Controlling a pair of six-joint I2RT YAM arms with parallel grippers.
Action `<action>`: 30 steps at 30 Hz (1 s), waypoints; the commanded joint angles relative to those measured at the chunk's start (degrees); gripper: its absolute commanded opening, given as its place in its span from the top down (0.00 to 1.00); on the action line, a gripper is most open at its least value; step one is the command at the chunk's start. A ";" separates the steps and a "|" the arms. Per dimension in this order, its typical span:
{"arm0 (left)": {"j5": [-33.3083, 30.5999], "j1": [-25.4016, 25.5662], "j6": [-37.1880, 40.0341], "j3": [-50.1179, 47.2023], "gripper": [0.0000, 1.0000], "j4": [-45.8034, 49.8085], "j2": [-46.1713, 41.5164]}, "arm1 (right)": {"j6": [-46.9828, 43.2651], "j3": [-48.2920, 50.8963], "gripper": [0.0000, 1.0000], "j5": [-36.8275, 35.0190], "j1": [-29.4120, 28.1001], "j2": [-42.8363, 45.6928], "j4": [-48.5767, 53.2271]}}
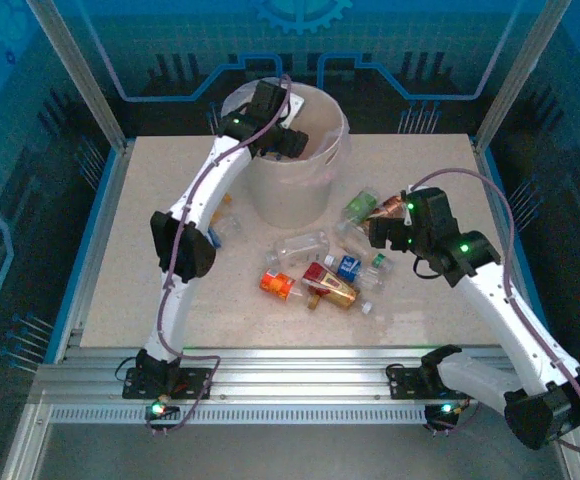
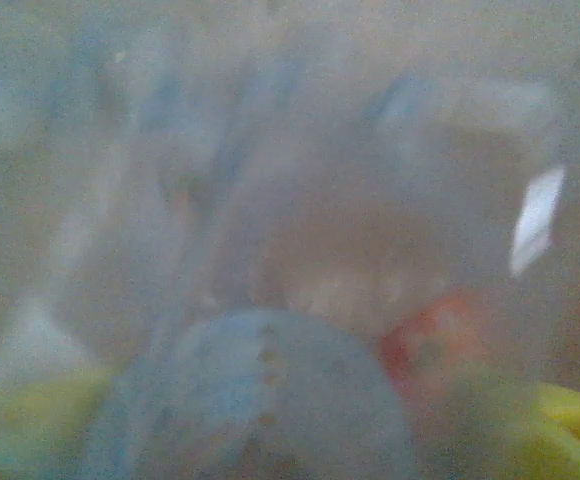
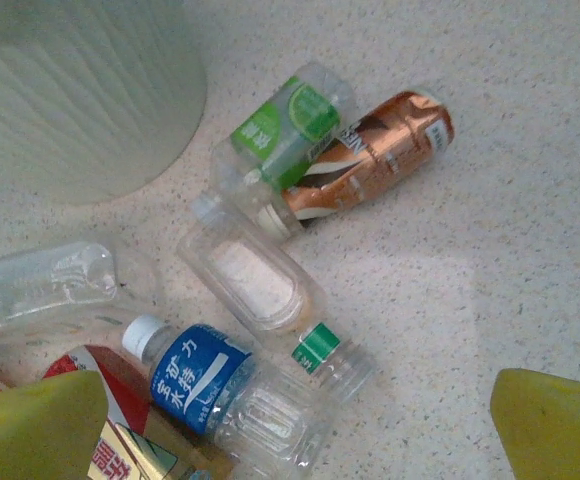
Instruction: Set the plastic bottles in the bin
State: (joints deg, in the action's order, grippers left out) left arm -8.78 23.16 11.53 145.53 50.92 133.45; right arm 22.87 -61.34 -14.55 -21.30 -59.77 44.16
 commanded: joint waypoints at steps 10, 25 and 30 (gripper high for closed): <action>0.25 2.21 -4.61 2.56 0.01 2.67 -8.58 | -1.60 -0.71 0.00 2.24 0.50 -0.53 3.59; 1.78 2.68 -10.11 -17.00 0.01 -6.39 -31.92 | -4.26 -1.24 0.00 3.45 -1.88 1.14 6.23; -0.71 2.68 -12.50 -34.10 0.01 -12.19 -43.53 | -3.42 -0.38 0.00 0.13 -4.40 2.43 9.09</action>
State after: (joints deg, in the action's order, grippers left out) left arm -7.94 25.47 1.83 118.30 42.87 94.74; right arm 19.86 -61.36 -12.45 -24.18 -58.76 50.04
